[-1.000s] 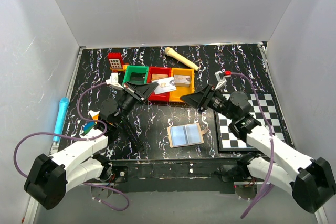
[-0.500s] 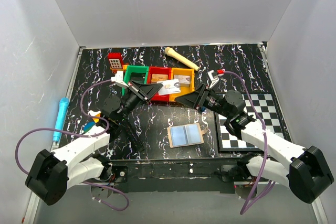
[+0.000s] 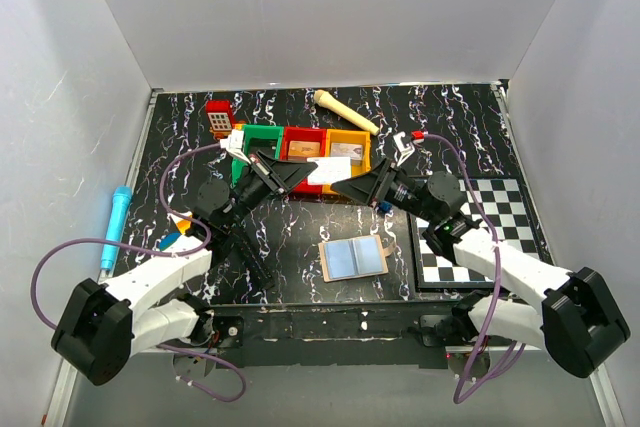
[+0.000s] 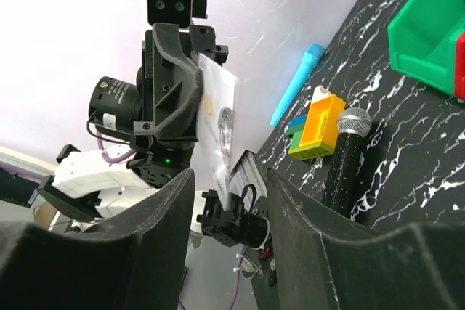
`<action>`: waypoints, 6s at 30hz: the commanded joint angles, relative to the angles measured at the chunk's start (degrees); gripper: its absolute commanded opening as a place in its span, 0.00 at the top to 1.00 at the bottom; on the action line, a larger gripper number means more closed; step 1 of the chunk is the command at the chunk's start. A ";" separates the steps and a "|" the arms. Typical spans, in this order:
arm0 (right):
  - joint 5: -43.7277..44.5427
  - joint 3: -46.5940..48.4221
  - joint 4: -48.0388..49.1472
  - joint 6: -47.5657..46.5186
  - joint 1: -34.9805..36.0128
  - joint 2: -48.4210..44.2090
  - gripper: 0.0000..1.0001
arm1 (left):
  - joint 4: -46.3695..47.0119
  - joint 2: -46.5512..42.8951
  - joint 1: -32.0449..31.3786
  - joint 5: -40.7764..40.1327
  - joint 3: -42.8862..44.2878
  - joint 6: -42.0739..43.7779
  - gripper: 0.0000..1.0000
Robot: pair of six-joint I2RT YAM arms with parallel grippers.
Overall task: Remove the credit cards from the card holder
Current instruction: Place the credit card in the storage box.
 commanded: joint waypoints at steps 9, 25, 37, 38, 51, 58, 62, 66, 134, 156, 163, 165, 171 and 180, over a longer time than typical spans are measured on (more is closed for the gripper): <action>2.55 -4.72 19.40 2.51 -0.54 -0.49 0.47 | 18.60 2.19 1.66 -1.57 -2.26 -11.28 1.00; 8.45 -1.91 21.86 -4.35 0.69 -0.49 0.48 | 6.47 2.36 -3.43 -17.04 4.43 -14.26 1.00; 10.29 -1.73 18.69 -8.93 1.13 -1.90 0.49 | -1.28 3.59 -6.51 -19.86 7.33 -15.85 1.00; 10.38 -1.91 19.22 -9.02 1.04 -2.07 0.49 | -0.93 3.59 -6.60 -20.03 6.81 -16.02 1.00; 10.64 -1.47 15.01 -10.16 1.04 -4.09 0.35 | 2.76 5.26 -6.60 -16.78 3.99 -17.08 1.00; 11.35 -1.91 17.20 -8.05 0.86 -2.78 0.39 | 4.43 4.82 -6.60 -15.64 3.12 -16.38 1.00; 11.26 -2.08 18.08 -7.26 0.69 -2.16 0.41 | 5.22 5.08 -6.69 -15.29 2.94 -16.29 1.00; 11.00 -3.05 21.76 -6.03 0.43 -1.11 0.42 | 7.42 5.35 -6.69 -15.29 1.97 -16.64 1.00; 7.92 -3.31 20.63 -2.16 -2.38 0.13 0.99 | 5.14 1.40 -6.78 -14.50 1.27 -11.11 0.41; 6.34 8.37 2.43 5.21 -16.19 19.18 0.99 | -28.78 -38.93 3.06 -21.97 -15.42 -5.39 0.39; 6.69 11.19 9.54 15.05 -15.92 30.78 0.99 | -34.06 -46.15 3.07 -21.71 -19.47 -7.14 0.39; 8.27 11.27 10.52 16.64 -15.66 32.55 0.99 | -33.45 -46.16 3.15 -20.66 -20.70 -8.02 0.39; 9.33 13.21 9.73 16.65 -14.52 35.89 0.99 | -32.48 -45.28 3.15 -18.98 -21.85 -8.38 0.39; 9.68 15.31 2.89 12.26 -14.60 36.69 0.99 | -30.46 -43.52 3.15 -17.84 -22.55 -8.64 0.39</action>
